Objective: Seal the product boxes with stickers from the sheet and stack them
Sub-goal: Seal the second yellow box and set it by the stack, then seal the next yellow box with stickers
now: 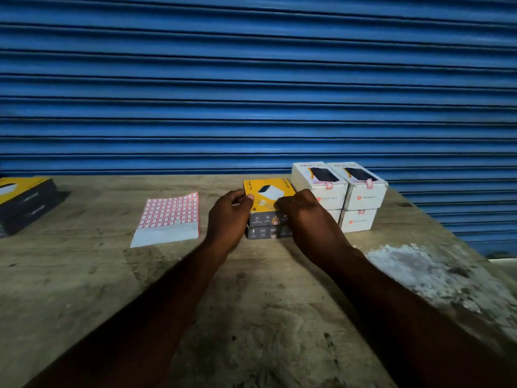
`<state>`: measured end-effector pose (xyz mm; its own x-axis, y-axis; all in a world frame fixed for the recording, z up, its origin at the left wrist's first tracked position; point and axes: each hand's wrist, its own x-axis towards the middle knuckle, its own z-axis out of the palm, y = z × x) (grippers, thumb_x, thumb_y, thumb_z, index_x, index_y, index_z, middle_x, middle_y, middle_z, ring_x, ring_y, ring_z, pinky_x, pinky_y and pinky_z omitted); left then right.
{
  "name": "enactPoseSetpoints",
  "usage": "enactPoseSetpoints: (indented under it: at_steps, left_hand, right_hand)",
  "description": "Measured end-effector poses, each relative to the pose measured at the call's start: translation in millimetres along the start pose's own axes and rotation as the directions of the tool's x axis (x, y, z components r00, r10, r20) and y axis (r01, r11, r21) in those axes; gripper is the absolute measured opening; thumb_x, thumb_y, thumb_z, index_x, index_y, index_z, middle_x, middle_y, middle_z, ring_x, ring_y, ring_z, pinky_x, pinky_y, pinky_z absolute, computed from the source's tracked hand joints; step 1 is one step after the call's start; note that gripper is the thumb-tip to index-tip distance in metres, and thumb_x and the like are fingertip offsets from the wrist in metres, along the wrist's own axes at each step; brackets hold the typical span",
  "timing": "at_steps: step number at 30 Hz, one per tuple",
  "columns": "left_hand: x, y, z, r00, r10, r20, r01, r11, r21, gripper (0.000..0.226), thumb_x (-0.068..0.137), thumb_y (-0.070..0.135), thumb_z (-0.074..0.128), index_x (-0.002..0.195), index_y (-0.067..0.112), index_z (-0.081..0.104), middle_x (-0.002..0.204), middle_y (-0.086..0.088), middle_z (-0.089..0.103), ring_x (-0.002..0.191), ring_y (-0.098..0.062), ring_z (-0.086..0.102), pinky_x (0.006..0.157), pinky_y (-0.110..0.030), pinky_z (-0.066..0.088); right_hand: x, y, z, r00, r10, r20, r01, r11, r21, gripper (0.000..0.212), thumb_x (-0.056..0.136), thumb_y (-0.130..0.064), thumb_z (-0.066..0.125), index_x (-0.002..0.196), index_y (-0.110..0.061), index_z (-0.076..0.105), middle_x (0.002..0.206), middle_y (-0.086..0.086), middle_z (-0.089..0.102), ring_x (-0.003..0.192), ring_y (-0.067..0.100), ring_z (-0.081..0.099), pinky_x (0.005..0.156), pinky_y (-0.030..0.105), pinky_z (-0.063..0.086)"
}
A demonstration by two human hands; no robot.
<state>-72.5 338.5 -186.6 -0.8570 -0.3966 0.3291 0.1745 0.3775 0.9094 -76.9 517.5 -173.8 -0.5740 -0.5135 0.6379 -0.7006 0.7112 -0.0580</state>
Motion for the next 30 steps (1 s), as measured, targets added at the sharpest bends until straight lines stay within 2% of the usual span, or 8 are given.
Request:
enactPoseSetpoints:
  at_steps: [6,11,14,18,20,22,24,30]
  left_hand:
    - [-0.2,-4.1,-2.1,0.999,0.037,0.029,-0.036,0.999,-0.012,0.03,0.098,0.033,0.06,0.123,0.02,0.069,0.117,0.001,0.071,0.099,-0.01,0.066,0.089,-0.026,0.051]
    - [-0.2,-5.6,-11.5,0.995,0.078,0.061,-0.08,0.996,0.033,0.041,0.087,0.047,0.062,0.119,0.023,0.071,0.12,0.0,0.067,0.102,-0.012,0.067,0.095,-0.042,0.055]
    - [1.6,0.6,-21.6,0.991,0.106,0.077,-0.112,0.991,0.077,0.03,0.09,0.036,0.066,0.115,0.022,0.072,0.121,-0.001,0.067,0.096,-0.009,0.067,0.094,-0.031,0.054]
    - [12.3,4.2,-63.6,0.979,0.201,0.04,-0.205,0.955,0.217,0.022,0.093,0.018,0.067,0.115,0.017,0.072,0.12,-0.001,0.064,0.094,-0.012,0.064,0.075,0.002,0.038]
    - [18.3,0.2,-96.1,0.967,0.251,0.045,-0.253,0.915,0.314,0.022,0.091,0.014,0.069,0.113,0.016,0.072,0.121,-0.004,0.066,0.094,-0.014,0.063,0.073,0.005,0.033]
    - [21.3,-7.6,-132.2,0.962,0.265,0.07,-0.27,0.875,0.403,0.024,0.09,0.012,0.07,0.114,0.017,0.071,0.123,-0.005,0.065,0.097,-0.015,0.062,0.078,0.001,0.034]
    - [20.0,-16.2,-165.5,0.961,0.268,0.075,-0.271,0.84,0.471,0.025,0.09,0.013,0.07,0.115,0.018,0.071,0.124,-0.005,0.064,0.103,-0.019,0.063,0.087,-0.014,0.04]
    - [13.0,-61.5,-267.6,0.979,0.189,-0.076,-0.106,0.79,0.603,0.027,0.09,0.022,0.069,0.116,0.023,0.068,0.127,-0.006,0.062,0.117,-0.025,0.059,0.1,-0.034,0.045]
  right_hand:
    - [-0.8,-0.6,1.2,1.0,0.023,0.001,-0.023,0.998,0.05,0.053,0.06,0.02,0.059,0.105,-0.007,0.067,0.096,0.009,0.065,0.098,0.03,0.053,0.072,0.038,0.05]
    - [-0.9,-10.8,-3.8,0.999,0.041,-0.02,-0.041,0.999,-0.005,0.062,0.061,0.014,0.069,0.119,-0.008,0.063,0.112,0.009,0.066,0.104,0.031,0.053,0.08,0.039,0.052]
    - [2.6,-28.2,-6.4,0.999,0.014,-0.035,-0.013,1.0,0.006,0.059,0.066,0.002,0.071,0.124,-0.009,0.061,0.118,0.01,0.063,0.108,0.027,0.048,0.088,0.031,0.041]
    - [18.9,-62.5,1.4,0.999,-0.038,-0.027,0.04,0.994,0.099,0.042,0.08,-0.015,0.067,0.121,-0.011,0.062,0.114,0.009,0.063,0.109,0.028,0.051,0.09,0.035,0.041]
    - [33.0,-80.7,9.4,0.999,-0.033,-0.027,0.037,0.99,0.139,0.041,0.08,-0.016,0.067,0.121,-0.01,0.062,0.114,0.01,0.063,0.11,0.029,0.052,0.092,0.035,0.041]
    - [48.8,-101.5,22.5,1.0,-0.02,0.006,0.018,0.984,0.177,0.042,0.081,-0.017,0.066,0.122,-0.009,0.061,0.117,0.011,0.062,0.112,0.03,0.053,0.095,0.036,0.04]
    - [62.6,-123.5,40.1,0.998,-0.015,0.055,0.001,0.971,0.241,0.042,0.082,-0.021,0.062,0.123,-0.009,0.059,0.119,0.012,0.061,0.114,0.031,0.053,0.096,0.037,0.041]
    - [99.3,-213.1,97.3,0.981,-0.024,0.191,-0.062,0.9,0.432,0.045,0.086,-0.024,0.066,0.128,-0.012,0.055,0.126,0.007,0.058,0.116,0.023,0.054,0.097,0.031,0.043]
